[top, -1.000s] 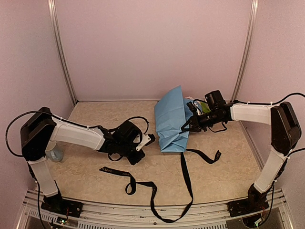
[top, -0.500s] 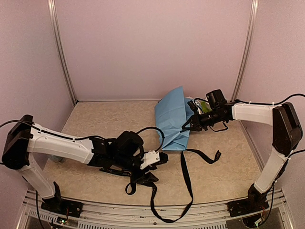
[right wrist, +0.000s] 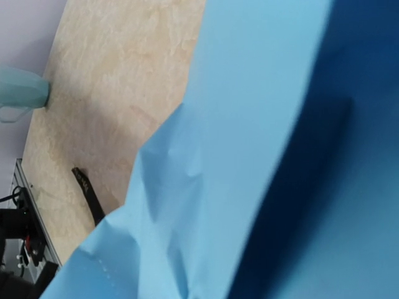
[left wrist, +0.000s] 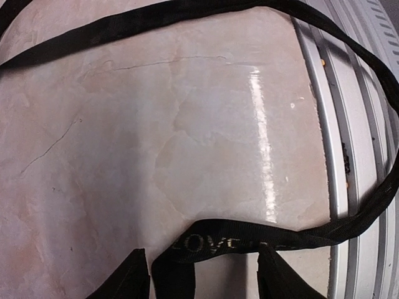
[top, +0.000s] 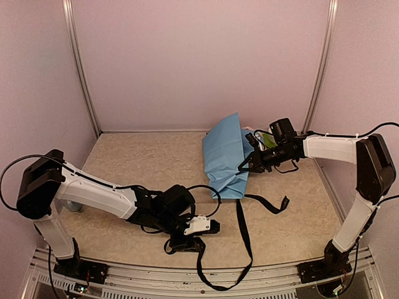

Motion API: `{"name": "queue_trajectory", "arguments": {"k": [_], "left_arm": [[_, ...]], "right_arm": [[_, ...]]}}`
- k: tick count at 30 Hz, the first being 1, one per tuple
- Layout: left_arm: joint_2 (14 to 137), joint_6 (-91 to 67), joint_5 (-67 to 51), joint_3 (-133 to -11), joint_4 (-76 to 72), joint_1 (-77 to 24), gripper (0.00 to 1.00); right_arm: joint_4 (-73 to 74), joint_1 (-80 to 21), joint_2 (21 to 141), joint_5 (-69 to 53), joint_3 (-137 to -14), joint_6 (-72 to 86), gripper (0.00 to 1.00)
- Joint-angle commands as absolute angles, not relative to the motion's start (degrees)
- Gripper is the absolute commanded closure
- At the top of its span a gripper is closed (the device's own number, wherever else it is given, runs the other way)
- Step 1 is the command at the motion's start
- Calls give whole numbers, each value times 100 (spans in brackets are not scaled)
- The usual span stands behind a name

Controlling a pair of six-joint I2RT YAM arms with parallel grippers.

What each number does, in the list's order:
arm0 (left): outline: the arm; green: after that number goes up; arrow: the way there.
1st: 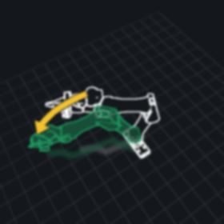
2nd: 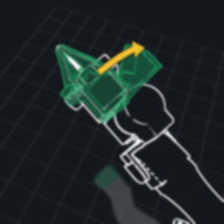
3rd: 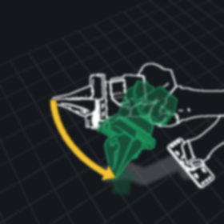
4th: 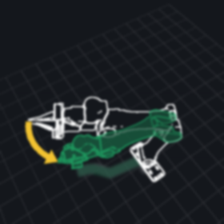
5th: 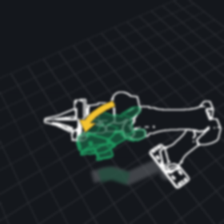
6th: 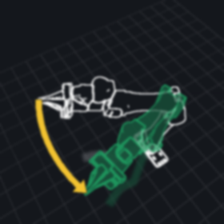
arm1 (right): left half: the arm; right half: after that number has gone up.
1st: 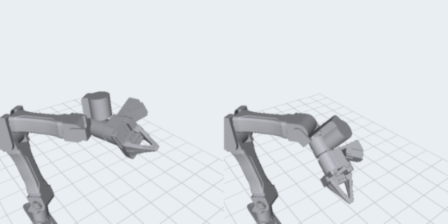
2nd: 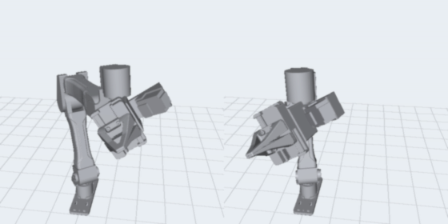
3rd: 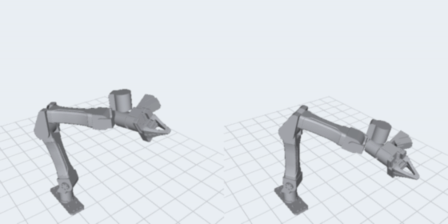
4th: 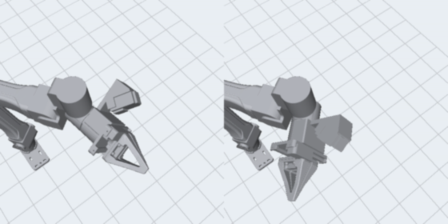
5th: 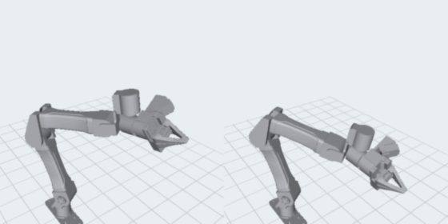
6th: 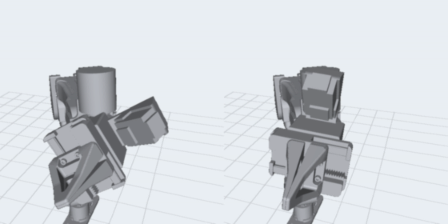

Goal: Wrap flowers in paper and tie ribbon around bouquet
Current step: Move the ribbon to the center of the board.

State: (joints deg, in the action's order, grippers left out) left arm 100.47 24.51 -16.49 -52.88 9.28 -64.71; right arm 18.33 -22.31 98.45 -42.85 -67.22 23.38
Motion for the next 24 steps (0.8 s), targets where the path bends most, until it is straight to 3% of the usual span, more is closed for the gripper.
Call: {"name": "queue_trajectory", "arguments": {"k": [1,5,11,13,16,17,24], "left_arm": [[10170,2731,-1572,-5356,1190,-6655,42],[10478,2733,-1084,-5490,1102,-6645,41],[10759,2722,-1360,-5643,1198,-6649,45],[10837,2648,-1413,-5686,1245,-6662,55],[10900,2467,-1442,-5770,1214,-6639,90],[10911,2395,-1455,-5800,1179,-6624,98],[10843,1786,-1236,-5829,802,-6296,100]], "right_arm": [[1695,-2171,9712,-4368,-6645,2237,100],[1671,-2171,9773,-4418,-6673,2237,100],[1735,-2170,9698,-4315,-6660,2203,100],[1756,-2171,9690,-4297,-6674,2184,100],[1753,-2170,9719,-4313,-6688,2182,100],[1745,-2171,9733,-4315,-6683,2189,100],[1772,-2171,9662,-4305,-6657,2181,100]]}}
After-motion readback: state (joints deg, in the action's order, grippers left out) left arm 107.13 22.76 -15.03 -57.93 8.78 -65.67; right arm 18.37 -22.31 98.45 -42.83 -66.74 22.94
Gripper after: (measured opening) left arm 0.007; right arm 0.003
